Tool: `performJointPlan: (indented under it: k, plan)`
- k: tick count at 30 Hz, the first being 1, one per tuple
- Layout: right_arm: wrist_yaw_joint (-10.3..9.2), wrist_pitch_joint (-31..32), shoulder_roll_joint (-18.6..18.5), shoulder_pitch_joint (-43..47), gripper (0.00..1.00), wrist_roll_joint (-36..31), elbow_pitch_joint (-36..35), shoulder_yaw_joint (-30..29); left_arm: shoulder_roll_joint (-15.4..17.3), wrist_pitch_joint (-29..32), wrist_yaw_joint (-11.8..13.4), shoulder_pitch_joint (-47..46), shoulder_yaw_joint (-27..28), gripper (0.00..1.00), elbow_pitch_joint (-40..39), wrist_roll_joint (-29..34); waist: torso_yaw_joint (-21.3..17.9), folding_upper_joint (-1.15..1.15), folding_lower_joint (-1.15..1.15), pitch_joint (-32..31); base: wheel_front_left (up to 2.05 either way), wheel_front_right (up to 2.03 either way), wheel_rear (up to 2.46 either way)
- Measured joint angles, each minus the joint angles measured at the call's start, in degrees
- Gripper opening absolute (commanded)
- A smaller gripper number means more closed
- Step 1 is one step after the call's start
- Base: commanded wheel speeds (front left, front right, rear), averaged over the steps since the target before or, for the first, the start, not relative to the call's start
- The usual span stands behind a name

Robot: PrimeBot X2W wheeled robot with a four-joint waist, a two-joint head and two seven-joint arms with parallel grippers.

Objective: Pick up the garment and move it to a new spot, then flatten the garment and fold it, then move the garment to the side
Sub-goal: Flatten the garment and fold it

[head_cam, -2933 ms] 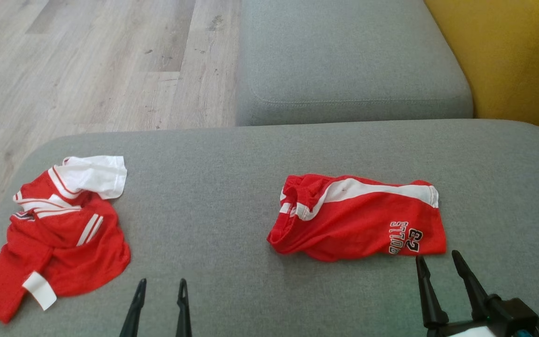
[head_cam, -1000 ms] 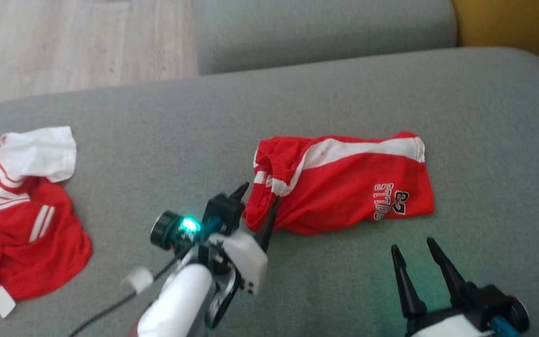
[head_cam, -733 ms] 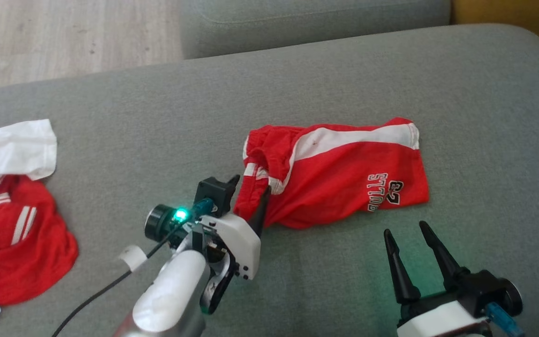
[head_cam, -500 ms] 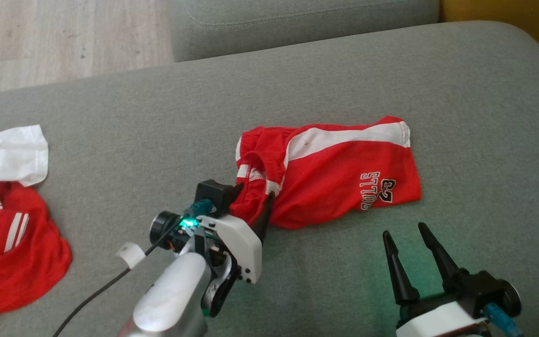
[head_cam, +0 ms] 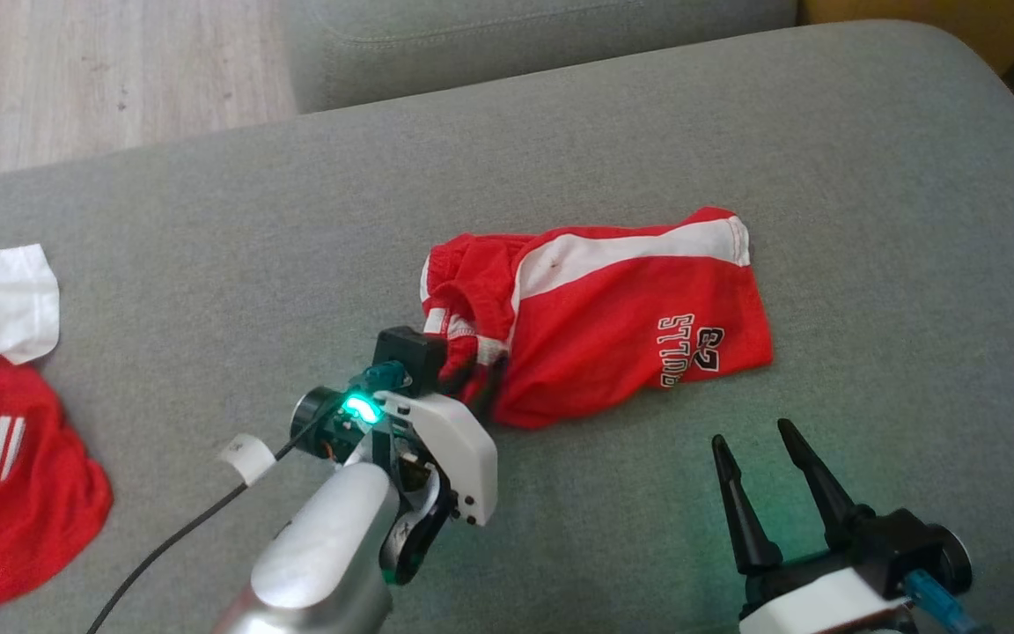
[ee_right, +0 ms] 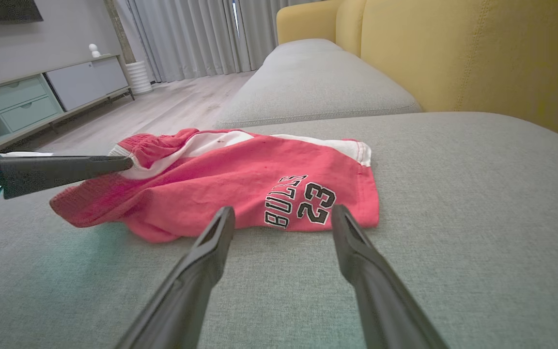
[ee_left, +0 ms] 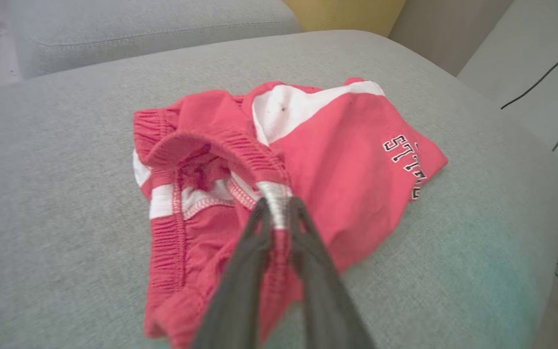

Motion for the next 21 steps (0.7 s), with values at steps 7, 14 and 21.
performJointPlan:
  k: [7, 14, 21]
  plan:
    - [0.00, 0.0, 0.0, -0.1, 1.00, 0.1, 0.2, 0.1, 0.1, -3.4, -3.0, 0.0, -0.8, 0.00, -0.8, -0.9, -0.6, 0.00, 0.00, 0.0, 0.00, 0.00, 0.00]
    - [0.00, 0.0, 0.0, -0.2, 1.00, 0.3, 0.8, 1.5, 0.1, -5.0, -5.4, -4.8, -5.8, 0.00, -4.0, -3.0, -2.2, 0.00, -0.01, -1.4, 0.00, 0.00, 0.00]
    - [0.00, 0.0, 0.0, -1.8, 1.00, 2.2, 1.2, 2.7, -0.1, -4.6, -5.9, -25.7, -12.5, 0.00, -5.2, -4.9, -5.6, 0.00, 0.00, -2.1, 0.00, 0.00, 0.00]
